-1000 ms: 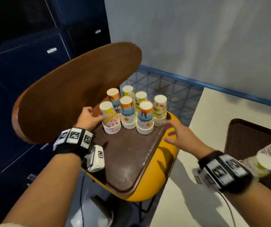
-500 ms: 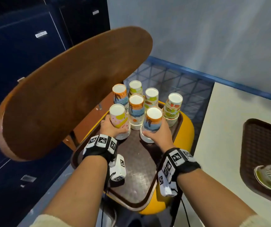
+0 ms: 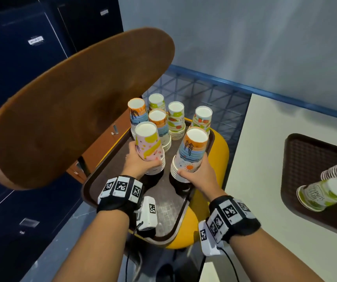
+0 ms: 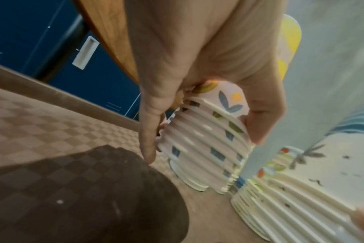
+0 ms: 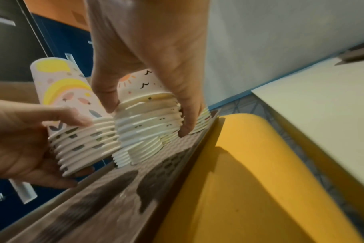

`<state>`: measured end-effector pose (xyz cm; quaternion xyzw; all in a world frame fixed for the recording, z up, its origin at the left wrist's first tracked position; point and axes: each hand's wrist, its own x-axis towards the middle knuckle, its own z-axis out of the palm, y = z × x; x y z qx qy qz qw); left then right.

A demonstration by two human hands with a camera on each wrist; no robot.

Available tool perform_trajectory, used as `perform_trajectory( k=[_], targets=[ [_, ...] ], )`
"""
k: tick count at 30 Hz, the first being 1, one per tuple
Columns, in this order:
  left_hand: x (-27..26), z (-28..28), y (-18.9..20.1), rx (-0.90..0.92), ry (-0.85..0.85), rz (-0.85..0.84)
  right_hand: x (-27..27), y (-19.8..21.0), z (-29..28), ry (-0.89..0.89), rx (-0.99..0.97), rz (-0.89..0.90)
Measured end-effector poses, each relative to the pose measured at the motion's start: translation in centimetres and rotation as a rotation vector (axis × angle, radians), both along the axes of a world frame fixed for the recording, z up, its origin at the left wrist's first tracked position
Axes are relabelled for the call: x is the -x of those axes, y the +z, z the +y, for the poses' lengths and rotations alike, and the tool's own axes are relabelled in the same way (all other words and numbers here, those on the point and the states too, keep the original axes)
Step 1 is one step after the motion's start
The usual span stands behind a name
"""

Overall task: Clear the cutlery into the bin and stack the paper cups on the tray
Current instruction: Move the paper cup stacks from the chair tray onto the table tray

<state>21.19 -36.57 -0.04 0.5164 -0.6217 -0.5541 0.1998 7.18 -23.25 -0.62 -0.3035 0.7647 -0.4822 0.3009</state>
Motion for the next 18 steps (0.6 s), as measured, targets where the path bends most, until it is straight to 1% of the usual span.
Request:
perform_trajectory(
  k=[4,8,14,18],
  targets=[
    [1.3,3.1,1.8,0.057,-0.078,0.048,1.5,1.9,4.2,-0.042,0.042,-0.018],
    [3.7,6.7,3.3,0.115,-0.144,0.155,3.2,3.9,9.4,-0.077,0.076,-0.026],
    [8.9,14.3,5.9,0.152,-0.290,0.254,6.6,6.3,18.9,-0.110,0.108,0.009],
    [13.2,20.0,7.1,0.124,-0.342,0.312,9.5,7.4,25.0,-0.157,0.133,-0.001]
  ],
)
